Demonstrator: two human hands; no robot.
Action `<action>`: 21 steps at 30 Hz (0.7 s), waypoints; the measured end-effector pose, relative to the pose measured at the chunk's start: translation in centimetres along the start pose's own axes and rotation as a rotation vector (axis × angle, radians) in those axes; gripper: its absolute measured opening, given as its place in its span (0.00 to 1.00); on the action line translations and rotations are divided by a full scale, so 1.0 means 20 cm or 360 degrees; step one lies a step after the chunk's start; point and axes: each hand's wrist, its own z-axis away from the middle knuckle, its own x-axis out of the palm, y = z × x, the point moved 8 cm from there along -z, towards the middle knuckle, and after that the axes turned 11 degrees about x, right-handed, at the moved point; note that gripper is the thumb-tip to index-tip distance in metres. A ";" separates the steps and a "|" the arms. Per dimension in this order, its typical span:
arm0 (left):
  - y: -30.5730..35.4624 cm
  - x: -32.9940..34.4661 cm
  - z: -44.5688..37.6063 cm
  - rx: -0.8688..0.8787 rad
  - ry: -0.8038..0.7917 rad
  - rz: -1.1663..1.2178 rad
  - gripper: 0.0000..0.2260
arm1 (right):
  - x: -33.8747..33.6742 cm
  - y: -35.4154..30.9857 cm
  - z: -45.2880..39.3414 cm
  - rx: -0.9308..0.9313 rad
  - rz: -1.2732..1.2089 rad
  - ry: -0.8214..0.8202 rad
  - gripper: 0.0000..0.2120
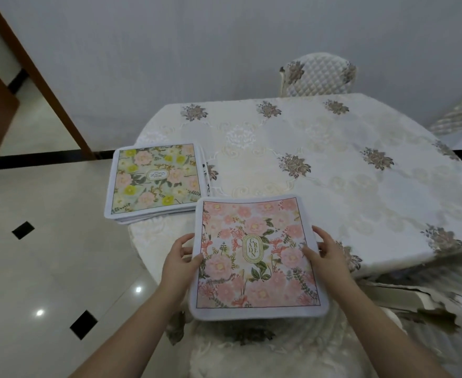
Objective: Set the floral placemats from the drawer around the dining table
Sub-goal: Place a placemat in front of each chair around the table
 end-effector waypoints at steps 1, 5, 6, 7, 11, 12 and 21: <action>-0.01 0.03 -0.01 -0.0017 0.0012 -0.0002 0.20 | -0.01 0.01 -0.04 0.0005 0.0014 -0.0005 0.23; -0.05 0.15 -0.06 -0.0052 0.0060 -0.0020 0.21 | -0.07 0.03 -0.20 0.0017 0.0064 -0.0042 0.21; -0.05 0.18 -0.09 -0.0057 0.0074 -0.0040 0.21 | -0.08 0.03 -0.24 0.0020 0.0075 -0.0055 0.20; -0.06 0.21 -0.11 -0.0060 0.0091 -0.0062 0.22 | -0.09 0.03 -0.28 0.0025 0.0081 -0.0063 0.20; -0.08 0.32 -0.19 -0.0094 0.0159 -0.0061 0.21 | -0.12 0.03 -0.47 0.0017 0.0155 -0.0085 0.20; -0.09 0.34 -0.21 -0.0093 0.0178 -0.0076 0.21 | -0.13 0.03 -0.51 0.0011 0.0159 -0.0096 0.20; -0.13 0.41 -0.36 -0.0022 0.0164 -0.0361 0.23 | -0.11 0.04 -0.76 -0.0043 0.0211 -0.0143 0.21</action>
